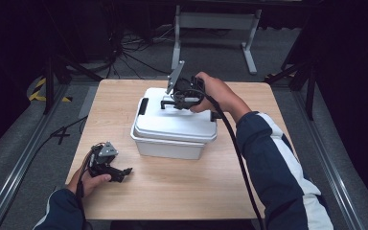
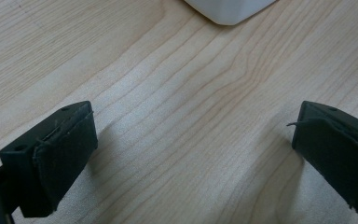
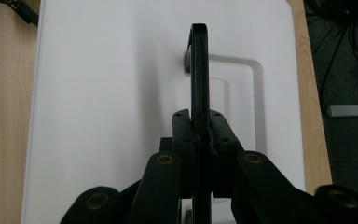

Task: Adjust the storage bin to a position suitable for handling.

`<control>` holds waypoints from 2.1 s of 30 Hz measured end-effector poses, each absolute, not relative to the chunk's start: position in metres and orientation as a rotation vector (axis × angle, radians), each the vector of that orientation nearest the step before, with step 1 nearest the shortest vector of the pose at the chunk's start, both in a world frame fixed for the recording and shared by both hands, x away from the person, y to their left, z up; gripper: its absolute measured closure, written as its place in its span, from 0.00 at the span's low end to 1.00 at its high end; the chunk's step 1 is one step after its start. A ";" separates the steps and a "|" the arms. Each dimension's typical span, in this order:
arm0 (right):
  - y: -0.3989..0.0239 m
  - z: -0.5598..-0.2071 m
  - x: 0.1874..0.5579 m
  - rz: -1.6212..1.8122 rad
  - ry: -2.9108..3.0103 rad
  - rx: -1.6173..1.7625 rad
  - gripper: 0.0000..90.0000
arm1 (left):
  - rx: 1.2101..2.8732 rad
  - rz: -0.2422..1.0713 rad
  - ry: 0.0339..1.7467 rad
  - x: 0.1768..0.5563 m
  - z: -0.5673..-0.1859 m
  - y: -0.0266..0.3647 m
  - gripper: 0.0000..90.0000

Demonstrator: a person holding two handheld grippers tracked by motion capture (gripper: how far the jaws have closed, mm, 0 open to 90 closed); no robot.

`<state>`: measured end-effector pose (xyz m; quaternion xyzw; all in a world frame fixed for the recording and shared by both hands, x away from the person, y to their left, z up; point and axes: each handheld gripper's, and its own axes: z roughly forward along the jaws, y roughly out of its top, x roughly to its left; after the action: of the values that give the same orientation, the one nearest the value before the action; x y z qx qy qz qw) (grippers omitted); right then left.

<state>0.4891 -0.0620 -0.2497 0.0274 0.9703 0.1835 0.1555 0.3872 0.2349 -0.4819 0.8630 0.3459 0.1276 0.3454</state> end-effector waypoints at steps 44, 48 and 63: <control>-0.244 -0.220 0.445 0.605 2.614 0.324 0.94 | 2.239 0.340 0.904 0.387 -0.482 0.235 0.00; -0.264 -0.225 0.442 0.604 2.597 0.381 0.94 | 2.241 0.337 0.903 0.387 -0.482 0.235 0.00; -0.303 -0.259 0.446 0.576 2.600 0.508 0.94 | 2.239 0.335 0.904 0.387 -0.482 0.235 0.01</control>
<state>0.4459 -0.3031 -0.2585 0.1829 0.9369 0.2075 0.2137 0.3867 0.2349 -0.4819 0.8623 0.3480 0.1291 0.3446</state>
